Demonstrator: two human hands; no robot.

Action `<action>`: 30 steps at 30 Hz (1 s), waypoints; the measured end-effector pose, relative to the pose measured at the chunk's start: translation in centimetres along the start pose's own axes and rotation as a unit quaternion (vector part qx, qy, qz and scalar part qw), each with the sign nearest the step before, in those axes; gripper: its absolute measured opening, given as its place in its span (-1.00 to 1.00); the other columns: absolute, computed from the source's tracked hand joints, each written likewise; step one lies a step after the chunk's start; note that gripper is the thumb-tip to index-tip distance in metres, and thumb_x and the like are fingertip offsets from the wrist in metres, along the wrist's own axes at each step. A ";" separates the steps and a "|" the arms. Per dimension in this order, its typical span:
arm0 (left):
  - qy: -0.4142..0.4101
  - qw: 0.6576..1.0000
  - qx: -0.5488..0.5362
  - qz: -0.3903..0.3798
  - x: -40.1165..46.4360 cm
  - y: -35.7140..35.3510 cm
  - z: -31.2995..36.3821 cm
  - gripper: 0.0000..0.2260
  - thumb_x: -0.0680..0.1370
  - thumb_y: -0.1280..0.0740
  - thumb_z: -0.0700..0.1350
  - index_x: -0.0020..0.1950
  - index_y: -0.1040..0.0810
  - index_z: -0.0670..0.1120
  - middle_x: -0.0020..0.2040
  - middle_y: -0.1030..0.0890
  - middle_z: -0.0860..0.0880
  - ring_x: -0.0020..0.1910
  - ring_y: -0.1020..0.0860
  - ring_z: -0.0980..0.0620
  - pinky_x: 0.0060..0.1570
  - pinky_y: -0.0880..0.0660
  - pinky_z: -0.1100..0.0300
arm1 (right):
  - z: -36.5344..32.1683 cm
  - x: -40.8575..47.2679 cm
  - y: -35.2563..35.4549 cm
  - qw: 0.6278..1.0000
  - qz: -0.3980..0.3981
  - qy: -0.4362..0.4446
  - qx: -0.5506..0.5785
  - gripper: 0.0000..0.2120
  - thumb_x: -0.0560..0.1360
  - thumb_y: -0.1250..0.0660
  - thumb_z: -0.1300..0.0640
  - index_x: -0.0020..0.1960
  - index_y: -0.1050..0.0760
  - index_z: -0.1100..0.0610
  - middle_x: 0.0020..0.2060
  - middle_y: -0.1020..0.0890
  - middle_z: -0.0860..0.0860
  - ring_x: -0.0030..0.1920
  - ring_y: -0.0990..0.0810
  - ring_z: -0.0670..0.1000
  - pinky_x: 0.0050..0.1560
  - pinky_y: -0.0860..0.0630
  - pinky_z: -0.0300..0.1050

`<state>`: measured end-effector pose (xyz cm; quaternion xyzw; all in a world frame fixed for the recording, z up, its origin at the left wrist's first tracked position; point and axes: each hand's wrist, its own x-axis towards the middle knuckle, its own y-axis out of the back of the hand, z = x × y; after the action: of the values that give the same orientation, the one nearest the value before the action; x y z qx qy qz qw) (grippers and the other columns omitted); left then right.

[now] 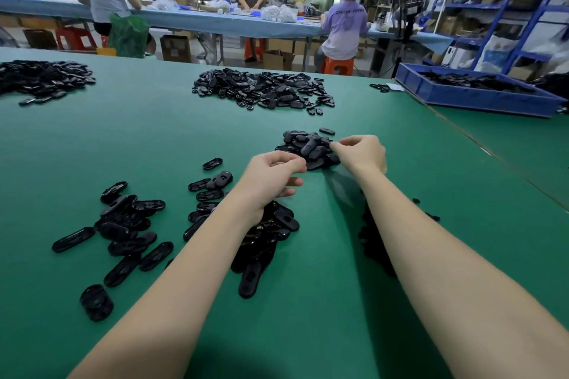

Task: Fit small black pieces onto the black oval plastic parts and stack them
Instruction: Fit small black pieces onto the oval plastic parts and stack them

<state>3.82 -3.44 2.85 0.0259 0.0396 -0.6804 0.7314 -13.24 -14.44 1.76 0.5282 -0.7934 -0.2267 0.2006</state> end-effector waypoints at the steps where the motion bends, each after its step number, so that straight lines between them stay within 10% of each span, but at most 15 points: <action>1: 0.000 1.000 -0.002 0.001 0.0 0.1 0.0 -0.97 0.58 -0.41 -0.13 -0.01 -0.64 -0.06 0.06 -0.72 -0.06 -0.22 -0.64 0.11 -0.18 -0.61 0.28 | -0.1 0.2 -0.5 1.000 0.005 -0.003 -0.009 -0.84 0.45 -0.46 -0.10 -0.02 -0.69 -0.08 0.03 -0.72 -0.08 0.00 -0.60 0.03 -0.06 -0.42 -0.17; 13: 0.000 1.000 0.005 0.005 0.3 0.6 -0.1 -0.92 0.58 -0.39 -0.11 0.04 -0.65 -0.06 0.04 -0.72 -0.02 -0.23 -0.65 0.15 -0.18 -0.59 0.29 | 0.4 -1.1 -0.5 0.996 -0.013 0.086 -0.001 -0.91 0.49 -0.38 -0.03 -0.06 -0.64 -0.07 -0.22 -0.62 -0.20 -0.06 -0.62 -0.01 -0.19 -0.41 -0.19; 20: -0.003 1.000 0.024 0.016 0.1 0.6 -0.2 -0.92 0.59 -0.39 -0.12 0.05 -0.63 -0.08 -0.01 -0.71 -0.02 -0.22 -0.64 0.11 -0.18 -0.57 0.28 | -1.4 -5.9 3.7 0.873 -0.391 0.174 -0.234 -0.85 0.49 -0.48 -0.11 -0.09 -0.70 -0.04 -0.22 -0.74 -0.16 -0.36 -0.60 -0.14 -0.25 -0.48 -0.19; 30: -0.045 0.995 0.086 0.016 -0.5 -0.5 -0.3 -0.95 0.58 -0.37 -0.16 -0.04 -0.63 -0.06 -0.12 -0.68 0.01 -0.27 -0.61 0.13 -0.29 -0.53 0.33 | -0.5 -8.9 2.5 0.873 -0.384 0.207 -0.217 -0.78 0.36 -0.59 -0.13 -0.20 -0.66 -0.01 -0.33 -0.68 -0.14 -0.44 -0.55 -0.21 -0.22 -0.50 -0.24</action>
<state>3.24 -2.98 2.59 0.0591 -0.0522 -0.6701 0.7381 -11.65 -5.37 2.89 0.7694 -0.3997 -0.3375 0.3666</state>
